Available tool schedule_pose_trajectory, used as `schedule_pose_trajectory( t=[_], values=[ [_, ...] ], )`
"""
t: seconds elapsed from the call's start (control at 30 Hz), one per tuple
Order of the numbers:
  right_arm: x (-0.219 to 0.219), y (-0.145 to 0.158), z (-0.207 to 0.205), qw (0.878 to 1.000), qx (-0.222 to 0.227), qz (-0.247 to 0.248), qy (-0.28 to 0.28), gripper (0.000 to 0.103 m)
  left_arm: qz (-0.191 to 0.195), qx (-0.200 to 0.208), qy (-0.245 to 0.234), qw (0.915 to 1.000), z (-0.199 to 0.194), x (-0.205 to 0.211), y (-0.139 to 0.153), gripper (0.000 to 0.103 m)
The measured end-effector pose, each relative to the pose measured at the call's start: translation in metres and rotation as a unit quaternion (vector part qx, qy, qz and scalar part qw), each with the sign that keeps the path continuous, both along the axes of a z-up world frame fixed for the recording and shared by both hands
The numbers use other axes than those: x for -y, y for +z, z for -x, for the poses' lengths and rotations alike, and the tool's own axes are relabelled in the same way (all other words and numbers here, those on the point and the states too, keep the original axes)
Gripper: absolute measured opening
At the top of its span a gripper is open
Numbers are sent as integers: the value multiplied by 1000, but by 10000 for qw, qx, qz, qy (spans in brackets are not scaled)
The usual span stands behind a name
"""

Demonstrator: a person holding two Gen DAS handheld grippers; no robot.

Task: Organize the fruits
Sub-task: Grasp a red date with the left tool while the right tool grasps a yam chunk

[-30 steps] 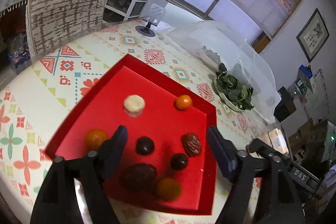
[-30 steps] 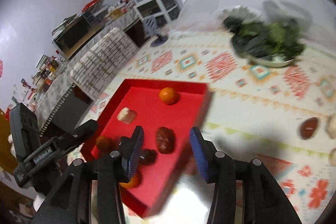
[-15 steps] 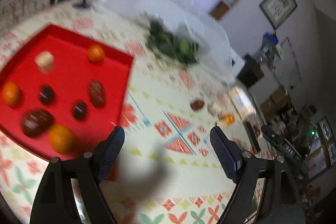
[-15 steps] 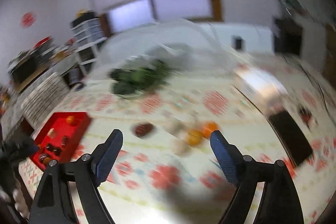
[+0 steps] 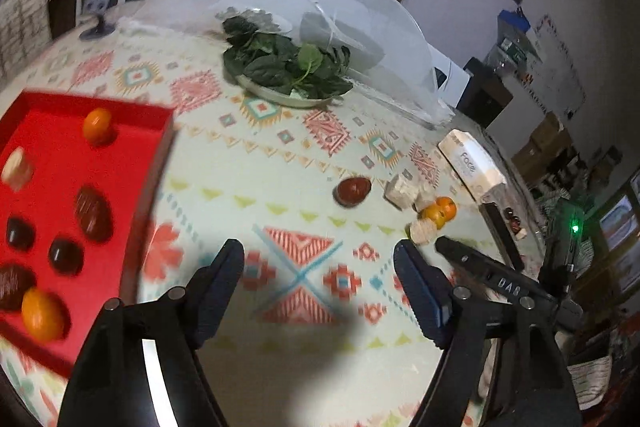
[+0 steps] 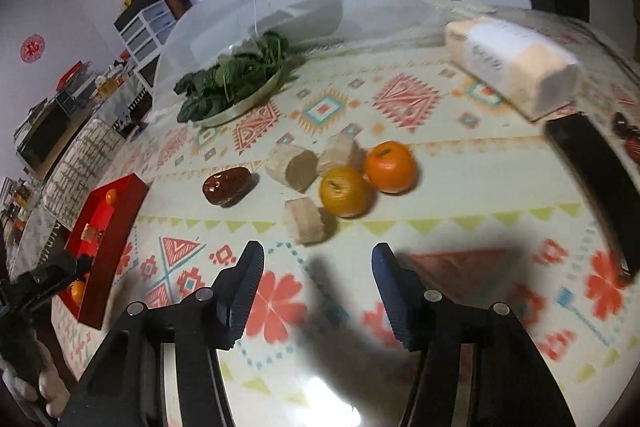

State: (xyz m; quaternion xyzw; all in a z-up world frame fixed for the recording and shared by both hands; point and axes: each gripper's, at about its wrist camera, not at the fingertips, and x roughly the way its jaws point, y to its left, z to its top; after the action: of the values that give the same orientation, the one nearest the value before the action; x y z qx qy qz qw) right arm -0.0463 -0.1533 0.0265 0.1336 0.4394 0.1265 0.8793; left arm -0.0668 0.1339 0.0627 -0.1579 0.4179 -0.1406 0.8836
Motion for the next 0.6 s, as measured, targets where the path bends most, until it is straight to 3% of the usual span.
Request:
schedule_pose_trajectory(
  t=[0.3,0.37,0.43,0.6],
  values=[
    [-14,-12,-20,10000,-18,-59,29,60,-1019,74,-578,9931,-72,68,-27,77],
    [-16,-13,-20,10000,26,4,57,51,-1218,142,-722,9898,-80,80,-34,77],
    [-15,-15,-20,10000,37,-9,79,33,-1375,173,-826,9869,-88,89,-39,77],
    [-11,-18,-20,9998,9,-200,71,21,-1616,259,-1061,9808,-101,105,-48,77]
  ],
)
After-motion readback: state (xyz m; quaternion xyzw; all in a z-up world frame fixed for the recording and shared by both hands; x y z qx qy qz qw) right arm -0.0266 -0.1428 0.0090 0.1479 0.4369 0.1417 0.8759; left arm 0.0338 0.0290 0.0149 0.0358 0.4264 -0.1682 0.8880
